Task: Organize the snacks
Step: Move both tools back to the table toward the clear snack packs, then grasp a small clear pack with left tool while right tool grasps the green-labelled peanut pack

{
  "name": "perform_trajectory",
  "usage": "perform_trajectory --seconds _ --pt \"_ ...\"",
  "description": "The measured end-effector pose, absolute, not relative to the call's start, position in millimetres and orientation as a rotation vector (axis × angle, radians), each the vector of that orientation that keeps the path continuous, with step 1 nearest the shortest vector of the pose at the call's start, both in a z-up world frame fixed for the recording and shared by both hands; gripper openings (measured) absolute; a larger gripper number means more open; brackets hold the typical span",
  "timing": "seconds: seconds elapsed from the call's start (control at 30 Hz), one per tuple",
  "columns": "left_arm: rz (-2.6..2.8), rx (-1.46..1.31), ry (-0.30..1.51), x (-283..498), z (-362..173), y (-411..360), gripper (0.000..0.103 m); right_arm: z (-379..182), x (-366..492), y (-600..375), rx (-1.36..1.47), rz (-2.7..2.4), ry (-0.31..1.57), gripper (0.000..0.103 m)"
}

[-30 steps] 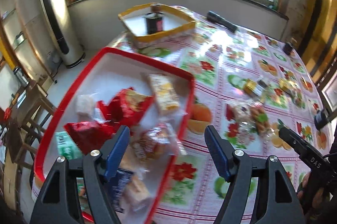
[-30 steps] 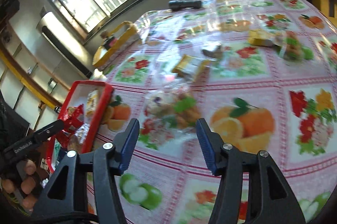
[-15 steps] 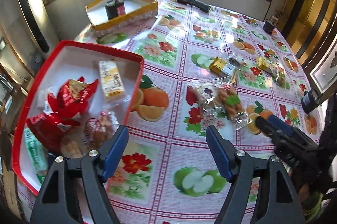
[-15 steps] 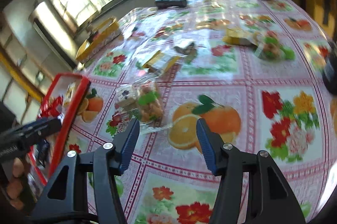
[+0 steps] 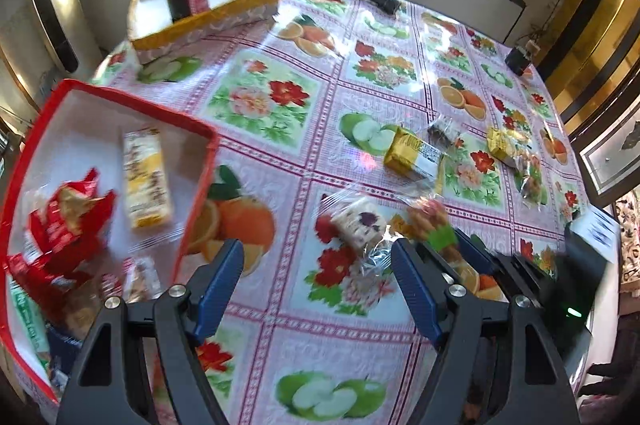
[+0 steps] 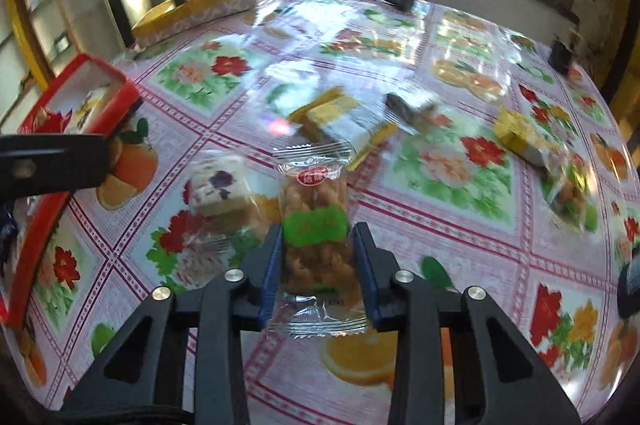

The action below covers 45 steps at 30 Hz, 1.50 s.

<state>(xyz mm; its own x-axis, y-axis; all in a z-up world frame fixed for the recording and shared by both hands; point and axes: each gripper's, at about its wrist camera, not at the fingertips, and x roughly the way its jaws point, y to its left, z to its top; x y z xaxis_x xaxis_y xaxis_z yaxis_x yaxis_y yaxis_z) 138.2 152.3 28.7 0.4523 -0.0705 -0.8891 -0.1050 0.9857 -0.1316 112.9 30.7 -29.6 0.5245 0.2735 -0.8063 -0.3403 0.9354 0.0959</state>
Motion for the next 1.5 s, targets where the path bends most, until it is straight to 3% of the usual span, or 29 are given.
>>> perform_trajectory --seconds 0.37,0.57,0.83,0.87,1.0,1.1,1.3,1.4,1.5 --pt "0.111 -0.23 1.229 168 -27 125 0.077 -1 70 -47 0.171 0.341 0.895 0.036" --pt "0.171 -0.189 1.182 172 -30 114 0.077 -7 59 -62 0.248 0.328 0.908 0.036" --pt "0.19 -0.344 1.207 185 -28 124 0.079 -10 47 -67 0.279 0.32 0.908 0.036" --pt "0.197 -0.312 1.2 184 -29 120 0.077 -9 47 -69 0.283 0.319 0.907 0.036" --pt "0.157 -0.212 1.157 179 -27 105 0.049 -8 43 -74 0.292 0.308 0.904 0.036" --pt "0.08 -0.211 1.152 171 -25 105 0.039 -8 39 -78 0.304 0.304 0.906 0.036" --pt "-0.017 -0.227 1.143 137 -21 125 0.031 -6 27 -81 0.31 0.307 0.9 0.036" --pt "-0.047 -0.247 1.116 118 -11 136 0.02 -5 23 -79 0.313 0.315 0.899 0.036" --pt "-0.061 -0.22 1.076 103 3 139 0.016 -3 21 -74 0.309 0.331 0.896 0.036"
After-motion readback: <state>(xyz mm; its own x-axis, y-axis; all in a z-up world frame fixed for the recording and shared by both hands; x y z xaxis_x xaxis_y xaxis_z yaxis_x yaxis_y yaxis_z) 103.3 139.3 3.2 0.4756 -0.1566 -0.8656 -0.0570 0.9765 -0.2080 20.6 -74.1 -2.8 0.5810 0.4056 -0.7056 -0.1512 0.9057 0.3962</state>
